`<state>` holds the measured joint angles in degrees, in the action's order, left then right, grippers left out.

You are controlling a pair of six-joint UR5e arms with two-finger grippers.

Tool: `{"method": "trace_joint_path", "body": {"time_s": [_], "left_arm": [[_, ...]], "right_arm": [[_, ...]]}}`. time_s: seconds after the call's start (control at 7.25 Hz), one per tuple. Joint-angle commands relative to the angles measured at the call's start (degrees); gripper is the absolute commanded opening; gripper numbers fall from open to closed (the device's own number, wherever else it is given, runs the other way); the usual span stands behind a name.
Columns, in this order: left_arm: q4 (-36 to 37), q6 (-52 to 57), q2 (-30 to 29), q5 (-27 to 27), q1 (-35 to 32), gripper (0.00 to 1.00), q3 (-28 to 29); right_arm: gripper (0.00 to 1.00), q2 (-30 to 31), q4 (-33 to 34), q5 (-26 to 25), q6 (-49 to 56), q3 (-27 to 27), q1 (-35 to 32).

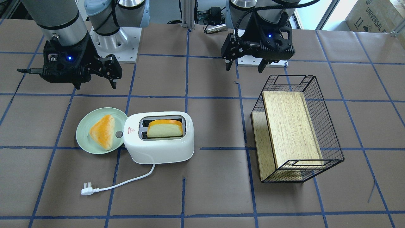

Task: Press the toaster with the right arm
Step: 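Move the right gripper over the toaster's lever side, closing fingers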

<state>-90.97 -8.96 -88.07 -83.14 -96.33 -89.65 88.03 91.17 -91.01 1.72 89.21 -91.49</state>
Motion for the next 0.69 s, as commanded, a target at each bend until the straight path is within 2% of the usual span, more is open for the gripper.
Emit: {"method": "trace_joint_path", "body": {"time_s": [0.0, 0.41, 0.55], "left_arm": [[0.0, 0.0, 0.0, 0.0, 0.0, 1.0, 0.0], [0.0, 0.0, 0.0, 0.0, 0.0, 1.0, 0.0], [0.0, 0.0, 0.0, 0.0, 0.0, 1.0, 0.0]], "right_arm": [[1.0, -0.14, -0.03, -0.05, 0.13, 0.0, 0.0], [1.0, -0.05, -0.03, 0.13, 0.04, 0.0, 0.0], [0.96, -0.14, 0.14, 0.3, 1.43, 0.0, 0.0]]}}
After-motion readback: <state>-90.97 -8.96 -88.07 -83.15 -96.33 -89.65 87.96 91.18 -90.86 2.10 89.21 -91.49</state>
